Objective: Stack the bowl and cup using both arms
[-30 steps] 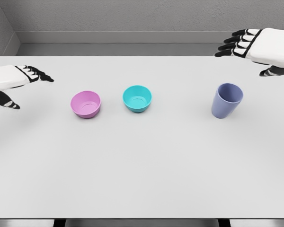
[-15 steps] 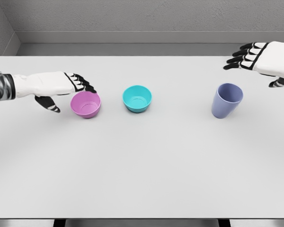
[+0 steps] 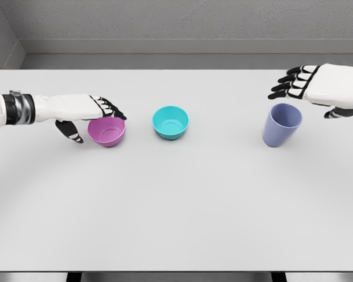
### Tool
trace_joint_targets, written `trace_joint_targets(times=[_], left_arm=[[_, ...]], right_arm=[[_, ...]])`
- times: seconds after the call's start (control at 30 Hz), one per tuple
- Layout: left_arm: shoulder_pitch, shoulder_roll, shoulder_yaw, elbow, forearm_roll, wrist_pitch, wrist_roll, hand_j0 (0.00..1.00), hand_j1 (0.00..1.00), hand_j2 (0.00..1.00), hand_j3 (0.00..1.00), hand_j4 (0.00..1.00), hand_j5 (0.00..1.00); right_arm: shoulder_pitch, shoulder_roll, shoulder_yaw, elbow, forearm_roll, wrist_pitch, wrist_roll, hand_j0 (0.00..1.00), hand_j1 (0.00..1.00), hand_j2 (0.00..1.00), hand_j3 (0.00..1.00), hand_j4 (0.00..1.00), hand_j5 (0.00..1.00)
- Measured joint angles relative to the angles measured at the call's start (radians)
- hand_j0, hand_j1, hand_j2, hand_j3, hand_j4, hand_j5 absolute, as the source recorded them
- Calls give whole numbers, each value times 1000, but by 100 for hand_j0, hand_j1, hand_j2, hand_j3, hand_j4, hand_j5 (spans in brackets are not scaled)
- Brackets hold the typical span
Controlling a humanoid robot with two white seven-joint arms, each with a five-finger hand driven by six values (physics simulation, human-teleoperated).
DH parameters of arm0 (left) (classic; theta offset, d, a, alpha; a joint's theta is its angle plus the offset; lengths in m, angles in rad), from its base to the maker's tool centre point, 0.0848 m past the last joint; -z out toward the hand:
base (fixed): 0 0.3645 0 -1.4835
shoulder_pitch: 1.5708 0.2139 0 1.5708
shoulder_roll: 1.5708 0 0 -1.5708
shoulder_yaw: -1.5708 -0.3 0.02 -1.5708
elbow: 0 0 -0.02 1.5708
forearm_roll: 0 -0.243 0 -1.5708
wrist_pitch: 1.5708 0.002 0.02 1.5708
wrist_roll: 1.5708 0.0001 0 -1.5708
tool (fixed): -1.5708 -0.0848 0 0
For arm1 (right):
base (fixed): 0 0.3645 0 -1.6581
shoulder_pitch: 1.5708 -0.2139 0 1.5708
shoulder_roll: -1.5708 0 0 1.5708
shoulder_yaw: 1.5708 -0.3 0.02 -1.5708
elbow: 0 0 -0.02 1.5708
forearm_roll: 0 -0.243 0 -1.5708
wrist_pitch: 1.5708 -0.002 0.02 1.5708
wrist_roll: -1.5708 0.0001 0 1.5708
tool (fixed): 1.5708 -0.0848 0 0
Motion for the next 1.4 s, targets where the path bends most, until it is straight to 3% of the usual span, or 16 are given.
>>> trace_joint_targets(times=[0.53, 1.07, 1.4], left_arm=[[-9, -50, -17, 43, -1, 0, -23, 100, 100, 100, 100, 100, 100], [-23, -86, -21, 94, -31, 0, -23, 100, 100, 100, 100, 100, 100], [-23, -85, -23, 96, -34, 0, -23, 100, 100, 100, 100, 100, 100]], right_arm=[[-15, 39, 36, 12, 29, 0, 0, 100, 100, 100, 100, 100, 100], [-32, 84, 39, 124, 70, 0, 0, 100, 100, 100, 100, 100, 100], [-40, 97, 78, 140, 86, 0, 0, 100, 100, 100, 100, 100, 100]])
